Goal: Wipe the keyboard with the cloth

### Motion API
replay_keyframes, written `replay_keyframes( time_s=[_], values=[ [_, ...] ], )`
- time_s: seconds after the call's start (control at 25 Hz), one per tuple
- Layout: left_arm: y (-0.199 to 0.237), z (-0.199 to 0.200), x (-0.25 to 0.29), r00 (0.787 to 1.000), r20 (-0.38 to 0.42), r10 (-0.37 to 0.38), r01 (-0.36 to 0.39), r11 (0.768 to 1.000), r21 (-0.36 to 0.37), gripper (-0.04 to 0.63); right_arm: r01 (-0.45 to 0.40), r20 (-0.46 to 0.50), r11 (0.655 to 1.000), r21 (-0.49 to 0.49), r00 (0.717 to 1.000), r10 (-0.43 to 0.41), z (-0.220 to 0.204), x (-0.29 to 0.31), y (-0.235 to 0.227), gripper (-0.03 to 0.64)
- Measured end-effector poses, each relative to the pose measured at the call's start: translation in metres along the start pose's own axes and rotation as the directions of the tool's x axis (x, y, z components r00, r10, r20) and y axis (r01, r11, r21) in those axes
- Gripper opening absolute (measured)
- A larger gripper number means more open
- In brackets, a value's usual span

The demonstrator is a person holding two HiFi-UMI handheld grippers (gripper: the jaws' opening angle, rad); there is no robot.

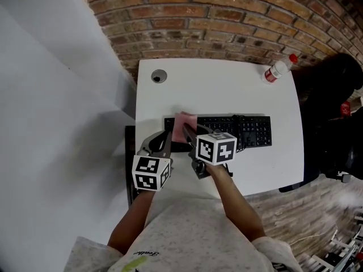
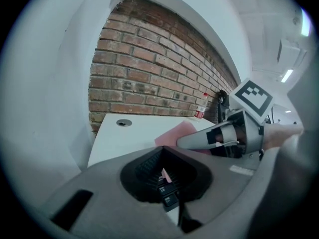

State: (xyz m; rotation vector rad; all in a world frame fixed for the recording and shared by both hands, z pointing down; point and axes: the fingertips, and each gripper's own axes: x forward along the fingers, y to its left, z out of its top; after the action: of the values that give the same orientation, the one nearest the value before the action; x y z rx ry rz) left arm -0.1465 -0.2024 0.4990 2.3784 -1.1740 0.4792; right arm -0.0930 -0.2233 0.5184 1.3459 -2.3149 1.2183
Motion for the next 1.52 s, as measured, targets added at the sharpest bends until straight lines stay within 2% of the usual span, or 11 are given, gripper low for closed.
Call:
replay_keyframes(
  time_s=[0.48,1.16,1.52],
  values=[
    [-0.027,-0.002,-0.001,0.997,0.002,0.075,-0.075,0.997,0.002,-0.012,-0.016,0.015,1.000,0.014,1.000,0.016,0.006,-0.033,-0.032,0.020],
    [-0.096,0.001,0.028,0.999,0.011,0.052,-0.052,0.998,0.018,-0.012,0.018,0.032,1.000,-0.003,0.999,-0.018,0.017,-0.085,-0.088,0.020],
    [-0.119,0.002,0.043,0.999,0.013,0.051,-0.052,0.999,0.018,-0.012,0.042,0.006,0.999,-0.005,0.999,-0.042,0.018,-0.103,-0.117,0.020]
  ],
)
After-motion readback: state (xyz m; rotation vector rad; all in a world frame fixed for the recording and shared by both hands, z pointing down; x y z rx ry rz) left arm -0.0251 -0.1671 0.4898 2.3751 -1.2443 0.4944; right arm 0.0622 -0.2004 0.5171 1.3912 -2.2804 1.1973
